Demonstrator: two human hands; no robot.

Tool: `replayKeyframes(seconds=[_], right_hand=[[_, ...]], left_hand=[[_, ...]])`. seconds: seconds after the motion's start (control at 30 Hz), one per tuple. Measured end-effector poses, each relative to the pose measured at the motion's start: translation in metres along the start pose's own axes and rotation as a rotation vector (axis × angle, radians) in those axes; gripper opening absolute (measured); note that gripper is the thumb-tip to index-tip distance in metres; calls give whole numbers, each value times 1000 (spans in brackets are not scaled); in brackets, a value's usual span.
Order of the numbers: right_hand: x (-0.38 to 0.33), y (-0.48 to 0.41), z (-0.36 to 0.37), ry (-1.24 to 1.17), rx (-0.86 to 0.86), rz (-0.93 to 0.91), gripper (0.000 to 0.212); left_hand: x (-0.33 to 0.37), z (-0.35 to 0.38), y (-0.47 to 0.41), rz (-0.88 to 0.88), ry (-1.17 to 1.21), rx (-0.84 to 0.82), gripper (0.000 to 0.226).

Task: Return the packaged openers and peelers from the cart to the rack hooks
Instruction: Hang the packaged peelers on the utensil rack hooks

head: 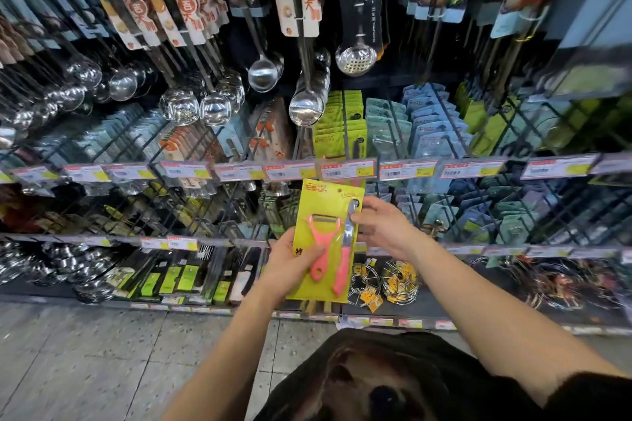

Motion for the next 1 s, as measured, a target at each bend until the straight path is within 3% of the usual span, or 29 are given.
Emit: replayKeyframes(seconds=[0.17,0.3,0.43,0.57,0.6,0.67,0.8,0.93,1.0], right_hand=[[-14,4,-30,23,173,-140,27],[-24,4,-38,49,239,-194,27],[-31,-2,-39,36,262,-191,52],[-31,-10,-34,23,244,-174,35],[-32,-11,-34,22,258,-168,29],[-31,-13,-35,13,287,-157,23],[-29,-14,-37,19,300,-135,33],[-26,-9,-40,57,317,-135,48],[-27,-8,-42,61,334,-148,51]], left_hand=[[-3,13,-16,-15,-105,-26,50],[-32,17,-28,-62,-159,-74,90],[-35,12,-32,-78,-84,4,83],[-11,8,-19,-53,-95,111,22],[-12,6,-21,-50,-86,131,16],[-14,7,-23,-56,-77,135,15],[-25,11,-27,-90,-87,116,8],[-51,17,-38,-137,-60,68,35],[-45,21,-33,-138,-44,46,34]])
Point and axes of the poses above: each hand's wrist, its own y-axis away from the middle knuckle, its own z-axis out of the palm, x = y × z, the point moved 8 cm from there along -y, towards the middle knuckle, and after that the axes turned 3 degrees about x, right-handed, at the moved point
